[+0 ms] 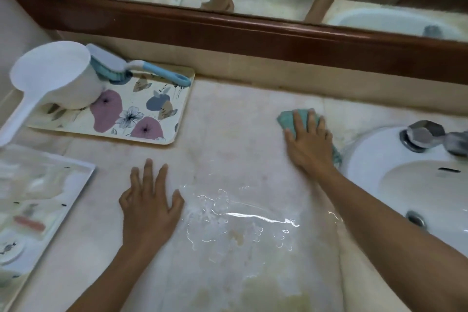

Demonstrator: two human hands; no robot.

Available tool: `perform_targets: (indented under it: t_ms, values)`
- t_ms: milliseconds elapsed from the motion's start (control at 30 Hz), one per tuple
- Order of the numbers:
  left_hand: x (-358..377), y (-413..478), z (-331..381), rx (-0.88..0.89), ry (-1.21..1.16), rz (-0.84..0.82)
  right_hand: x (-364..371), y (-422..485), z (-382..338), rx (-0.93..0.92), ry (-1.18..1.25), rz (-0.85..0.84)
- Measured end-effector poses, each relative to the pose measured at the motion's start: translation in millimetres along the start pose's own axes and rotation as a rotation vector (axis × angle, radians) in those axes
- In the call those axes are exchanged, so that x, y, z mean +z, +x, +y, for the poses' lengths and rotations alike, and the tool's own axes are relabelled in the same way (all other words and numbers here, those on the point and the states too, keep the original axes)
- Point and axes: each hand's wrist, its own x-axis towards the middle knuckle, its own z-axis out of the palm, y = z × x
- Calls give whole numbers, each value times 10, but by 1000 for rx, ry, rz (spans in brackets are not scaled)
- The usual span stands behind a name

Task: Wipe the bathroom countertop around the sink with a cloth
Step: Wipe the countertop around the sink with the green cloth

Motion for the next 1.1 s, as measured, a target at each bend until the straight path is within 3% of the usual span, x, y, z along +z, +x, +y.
perform_targets:
  t_ms: [167,333,500,667,867,1000,1100]
  values:
    - [5,12,-4,-7,-5,-2,29,370,-628,3,11,-12]
    - [-10,16,-10,-14,-21,-11,281,-459,-1258,-222,88,-47]
    - [-12,5,-24,-14,-45,-18,281,-1475,-782,-451,106,-91]
    - [-9,-5,-9,-18,-57,-8,115,-812,-30,-253,22,-24]
    - [6,0,-21,-10,-49,2,148,-127,-570,32,68,2]
    - [19,-1,-39,-13,-62,12,319,-916,-1012,-206,67,-22]
    - [16,-16,-40,-11,-69,17,315,-1578,-760,-436,72,-74]
